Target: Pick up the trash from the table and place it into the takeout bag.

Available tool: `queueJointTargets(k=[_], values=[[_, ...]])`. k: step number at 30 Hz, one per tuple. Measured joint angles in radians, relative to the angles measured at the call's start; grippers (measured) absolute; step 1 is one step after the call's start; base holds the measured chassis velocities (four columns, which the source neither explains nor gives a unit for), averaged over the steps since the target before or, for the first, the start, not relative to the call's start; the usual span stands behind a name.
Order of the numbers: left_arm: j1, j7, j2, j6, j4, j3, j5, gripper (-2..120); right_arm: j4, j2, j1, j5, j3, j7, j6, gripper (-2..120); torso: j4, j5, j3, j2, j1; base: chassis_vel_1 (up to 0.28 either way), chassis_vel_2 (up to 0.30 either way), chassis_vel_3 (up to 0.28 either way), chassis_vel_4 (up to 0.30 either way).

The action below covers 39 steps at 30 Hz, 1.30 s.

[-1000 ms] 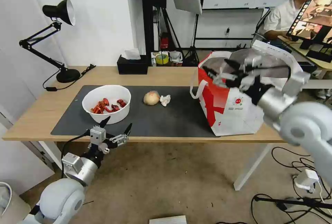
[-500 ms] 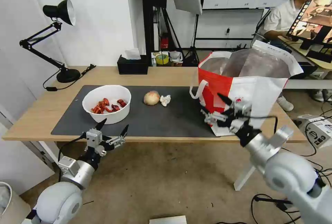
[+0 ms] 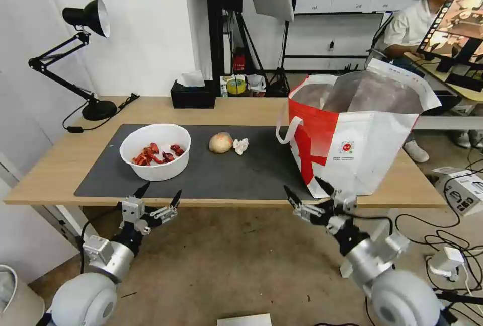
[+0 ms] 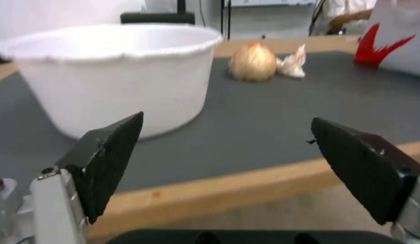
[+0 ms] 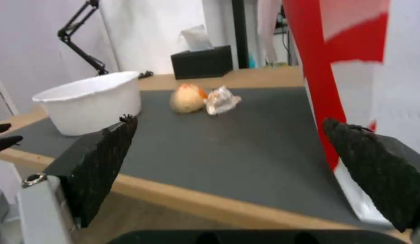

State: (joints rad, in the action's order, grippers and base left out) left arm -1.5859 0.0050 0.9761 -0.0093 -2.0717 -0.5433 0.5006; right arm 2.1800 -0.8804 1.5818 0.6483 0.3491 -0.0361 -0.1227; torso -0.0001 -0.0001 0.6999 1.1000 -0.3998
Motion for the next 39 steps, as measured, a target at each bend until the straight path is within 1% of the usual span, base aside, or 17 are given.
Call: queueJointTargets(k=[9,13,16,21,29,39], values=[[-0.021,0.000,0.004,-0.001,0.026,-0.016,-0.023,100,-0.036,-0.038,0.030,-0.019,-0.009,-0.003,-0.018,100,0.0000,0.0000,0.000,0.000,0.000,0.000,0.000,0.000,0.000],[-0.047,0.000,0.015,-0.011,0.033,-0.027,-0.037,100,-0.074,-0.054,0.017,-0.020,-0.025,0.010,-0.025,100,0.0000,0.0001,0.000,0.000,0.000,0.000,0.000,0.000,0.000],[-0.065,0.000,0.026,-0.023,0.042,-0.033,-0.044,100,-0.125,-0.064,-0.008,-0.018,-0.037,0.032,-0.039,100,0.0001,0.0001,0.000,0.000,0.000,0.000,0.000,0.000,0.000],[-0.067,0.000,0.028,-0.025,0.054,-0.035,-0.046,100,-0.157,-0.067,-0.045,-0.017,-0.050,0.040,-0.046,100,0.0002,0.0001,0.000,0.000,0.000,0.000,0.000,0.000,0.000],[-0.063,0.004,0.028,-0.036,0.081,-0.034,-0.047,100,-0.167,-0.058,-0.065,-0.014,-0.059,0.041,-0.045,100,0.0001,0.0001,0.000,0.000,0.000,0.000,0.000,0.000,0.000],[-0.055,0.007,0.030,-0.040,0.089,-0.032,-0.046,100,-0.167,-0.055,-0.079,-0.008,-0.075,0.041,-0.035,100,0.0001,0.0002,0.000,0.000,0.000,0.000,0.000,0.000,0.000]])
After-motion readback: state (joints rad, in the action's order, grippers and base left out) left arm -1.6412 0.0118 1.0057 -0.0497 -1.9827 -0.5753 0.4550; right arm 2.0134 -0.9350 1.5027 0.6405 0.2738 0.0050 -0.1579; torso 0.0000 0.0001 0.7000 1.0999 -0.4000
